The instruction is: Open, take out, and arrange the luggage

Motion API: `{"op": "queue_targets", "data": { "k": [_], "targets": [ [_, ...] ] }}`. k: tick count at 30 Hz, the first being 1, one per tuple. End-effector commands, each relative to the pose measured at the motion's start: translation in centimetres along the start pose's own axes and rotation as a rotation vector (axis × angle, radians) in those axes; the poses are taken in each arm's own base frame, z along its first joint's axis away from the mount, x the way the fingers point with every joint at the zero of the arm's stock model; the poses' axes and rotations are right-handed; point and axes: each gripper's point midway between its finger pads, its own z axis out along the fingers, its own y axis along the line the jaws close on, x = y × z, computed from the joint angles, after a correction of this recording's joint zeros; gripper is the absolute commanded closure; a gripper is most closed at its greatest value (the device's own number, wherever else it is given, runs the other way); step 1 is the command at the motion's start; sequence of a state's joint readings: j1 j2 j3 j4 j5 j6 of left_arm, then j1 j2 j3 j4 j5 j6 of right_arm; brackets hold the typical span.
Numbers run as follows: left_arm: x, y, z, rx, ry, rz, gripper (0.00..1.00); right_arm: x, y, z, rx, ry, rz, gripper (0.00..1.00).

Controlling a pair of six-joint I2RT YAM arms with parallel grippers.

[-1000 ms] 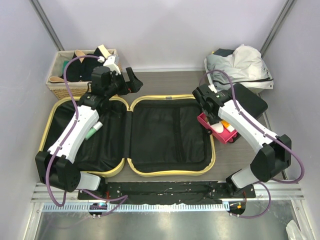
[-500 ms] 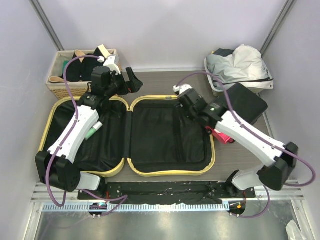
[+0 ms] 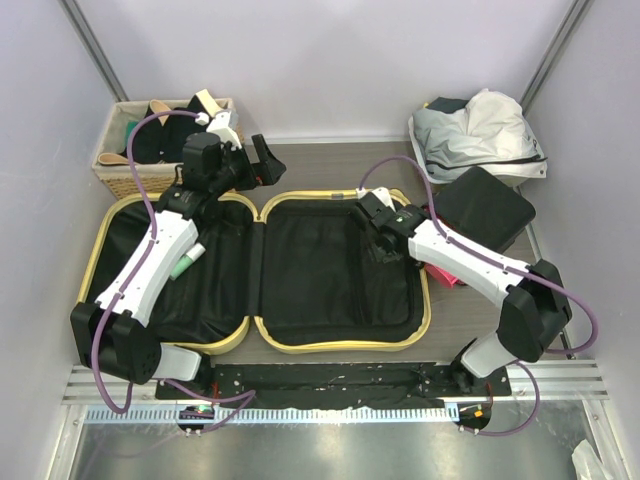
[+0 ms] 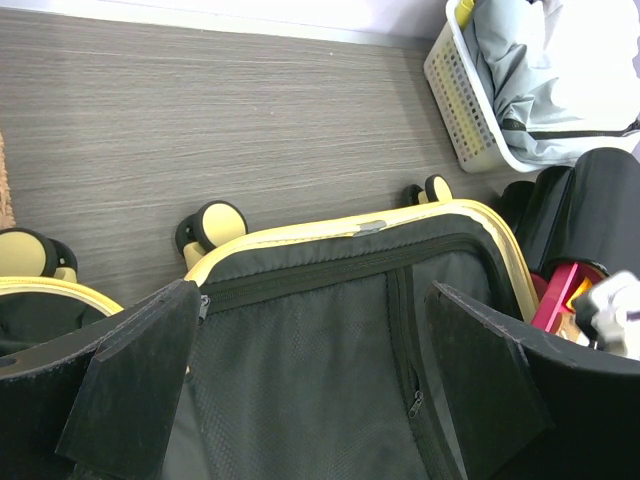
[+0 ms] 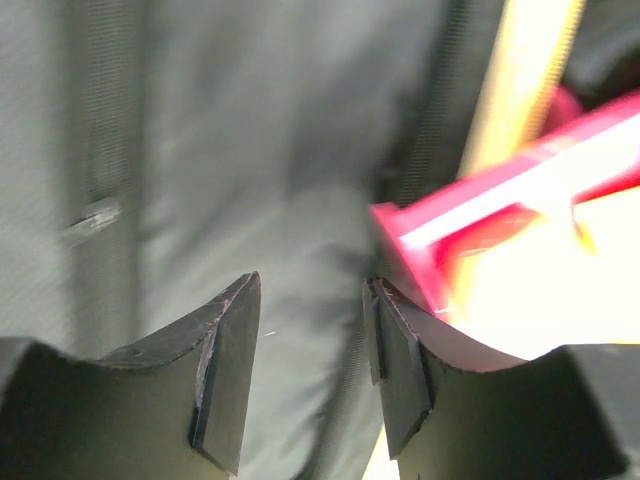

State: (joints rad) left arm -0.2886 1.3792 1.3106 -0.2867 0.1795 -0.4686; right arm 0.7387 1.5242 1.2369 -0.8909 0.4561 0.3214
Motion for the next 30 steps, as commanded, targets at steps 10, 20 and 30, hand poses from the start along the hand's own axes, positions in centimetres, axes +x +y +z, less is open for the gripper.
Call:
{"op": "queue_targets", "data": {
  "k": [10, 20, 30],
  "targets": [
    [-1.4, -0.9, -0.4, 0.030, -0.049, 0.014, 0.00, -2.4, -9.6, -2.0, 0.299, -0.095, 0.108, 0.47],
    [-1.3, -0.9, -0.4, 0.029, -0.047, 0.013, 0.00, -1.5, -15.2, -1.5, 0.417, -0.062, 0.172, 0.47],
    [-1.5, -1.0, -0.5, 0.032, -0.053, 0.020, 0.00, -0.6, -18.8, -1.2, 0.490, -0.046, 0.222, 0.47]
  ]
}}
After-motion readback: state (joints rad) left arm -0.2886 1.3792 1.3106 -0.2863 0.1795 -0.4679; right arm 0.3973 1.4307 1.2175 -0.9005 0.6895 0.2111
